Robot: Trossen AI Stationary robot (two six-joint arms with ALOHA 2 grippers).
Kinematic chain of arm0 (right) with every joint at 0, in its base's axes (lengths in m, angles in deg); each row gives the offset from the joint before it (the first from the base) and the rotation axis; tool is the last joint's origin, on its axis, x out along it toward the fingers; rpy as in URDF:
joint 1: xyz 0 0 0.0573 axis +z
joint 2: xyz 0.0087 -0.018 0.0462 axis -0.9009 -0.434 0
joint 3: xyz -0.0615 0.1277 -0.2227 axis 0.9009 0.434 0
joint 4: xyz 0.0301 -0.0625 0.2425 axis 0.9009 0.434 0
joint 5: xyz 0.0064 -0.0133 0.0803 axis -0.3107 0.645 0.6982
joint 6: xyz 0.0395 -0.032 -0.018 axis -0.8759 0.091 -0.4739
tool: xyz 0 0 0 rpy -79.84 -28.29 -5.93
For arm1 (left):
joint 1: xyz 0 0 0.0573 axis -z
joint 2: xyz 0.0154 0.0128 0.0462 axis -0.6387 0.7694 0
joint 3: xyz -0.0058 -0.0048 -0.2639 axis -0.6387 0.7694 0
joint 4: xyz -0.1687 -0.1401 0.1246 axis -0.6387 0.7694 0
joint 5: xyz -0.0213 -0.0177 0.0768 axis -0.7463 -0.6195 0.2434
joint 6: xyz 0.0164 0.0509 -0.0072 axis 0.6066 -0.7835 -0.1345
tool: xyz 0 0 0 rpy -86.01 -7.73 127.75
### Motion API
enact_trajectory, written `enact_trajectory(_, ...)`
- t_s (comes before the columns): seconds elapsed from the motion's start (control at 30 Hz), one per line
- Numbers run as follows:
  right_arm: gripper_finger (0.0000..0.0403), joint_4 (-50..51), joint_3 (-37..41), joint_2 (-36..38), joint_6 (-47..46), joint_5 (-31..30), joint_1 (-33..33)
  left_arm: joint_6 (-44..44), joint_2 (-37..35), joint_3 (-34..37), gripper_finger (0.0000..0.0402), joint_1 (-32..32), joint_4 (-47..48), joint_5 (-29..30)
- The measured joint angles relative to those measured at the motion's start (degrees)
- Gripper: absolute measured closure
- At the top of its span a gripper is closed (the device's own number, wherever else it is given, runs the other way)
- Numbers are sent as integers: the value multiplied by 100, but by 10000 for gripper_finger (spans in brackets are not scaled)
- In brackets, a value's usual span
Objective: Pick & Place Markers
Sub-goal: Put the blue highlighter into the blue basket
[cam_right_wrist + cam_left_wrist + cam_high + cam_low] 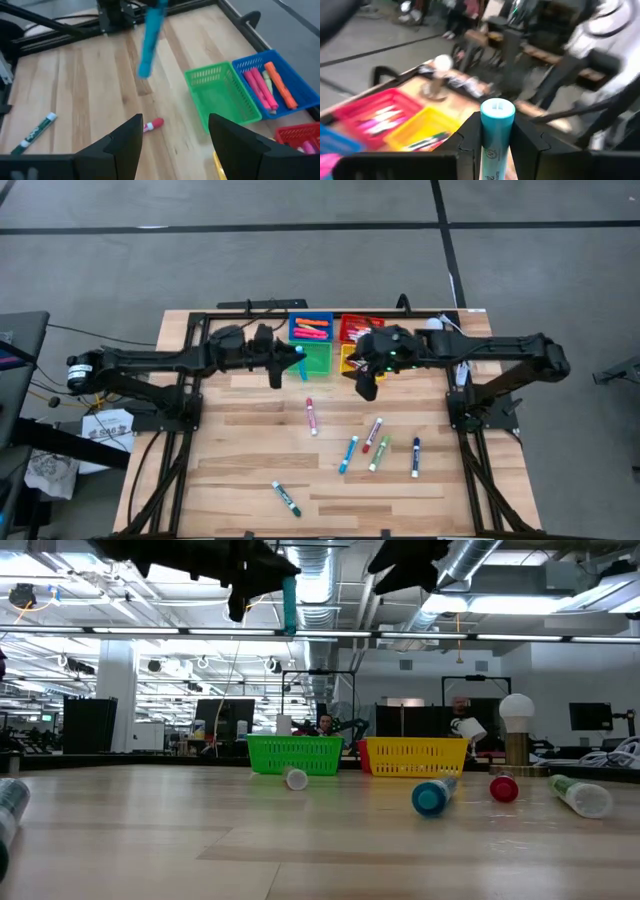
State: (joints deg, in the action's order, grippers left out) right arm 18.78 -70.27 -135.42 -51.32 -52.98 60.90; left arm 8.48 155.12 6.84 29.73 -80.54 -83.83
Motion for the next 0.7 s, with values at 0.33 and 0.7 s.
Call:
enact_trajectory(0.33, 188, -1901, 2260, 1525, -1100, 14, 46, -1561, 230, -1126, 330, -1127, 1727, -210)
enact_trajectory(0.7, 188, -2926, 3398, 2477, -1301, -6, 61, -2809, 2388, -2593, 330, -1894, 2333, -621)
